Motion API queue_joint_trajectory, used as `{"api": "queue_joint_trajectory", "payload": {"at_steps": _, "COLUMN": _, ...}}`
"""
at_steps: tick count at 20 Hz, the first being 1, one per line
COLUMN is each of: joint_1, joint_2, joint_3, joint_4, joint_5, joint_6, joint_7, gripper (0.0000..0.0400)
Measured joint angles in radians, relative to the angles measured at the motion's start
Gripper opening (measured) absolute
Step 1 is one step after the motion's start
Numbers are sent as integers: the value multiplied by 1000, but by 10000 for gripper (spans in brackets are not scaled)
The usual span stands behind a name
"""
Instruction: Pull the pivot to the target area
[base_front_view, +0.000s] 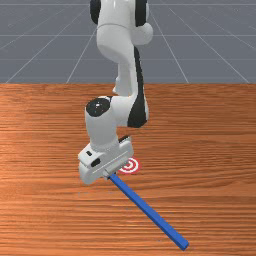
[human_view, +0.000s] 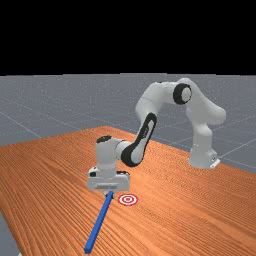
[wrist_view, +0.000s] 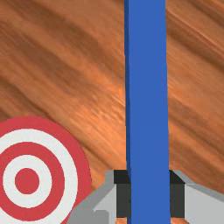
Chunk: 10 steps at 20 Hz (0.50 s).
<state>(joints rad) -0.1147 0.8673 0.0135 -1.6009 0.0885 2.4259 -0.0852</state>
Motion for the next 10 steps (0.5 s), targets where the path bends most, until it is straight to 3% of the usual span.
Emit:
{"api": "queue_joint_trajectory", "payload": {"at_steps": 2, "joint_1": -4, "joint_2": -42, "joint_3": 2, "joint_4": -83, "joint_5": 3, "joint_6": 41, "joint_7": -7, "gripper": 95}}
{"api": "queue_joint_trajectory", "payload": {"at_steps": 3, "joint_1": -18, "joint_2": -74, "joint_3": 17, "joint_4": -161, "joint_5": 7, "joint_6": 136, "joint_7": -47, "gripper": 96}}
{"api": "queue_joint_trajectory", "payload": {"at_steps": 5, "joint_1": 16, "joint_2": -103, "joint_3": -21, "joint_4": -219, "joint_5": -12, "joint_6": 171, "joint_7": 6, "gripper": 95}}
{"api": "queue_joint_trajectory", "payload": {"at_steps": 8, "joint_1": 1, "joint_2": -142, "joint_3": -6, "joint_4": -294, "joint_5": 2, "joint_6": 207, "joint_7": -14, "gripper": 94}}
{"api": "queue_joint_trajectory", "payload": {"at_steps": 10, "joint_1": -47, "joint_2": -167, "joint_3": 43, "joint_4": -346, "joint_5": 42, "joint_6": 224, "joint_7": -69, "gripper": 95}}
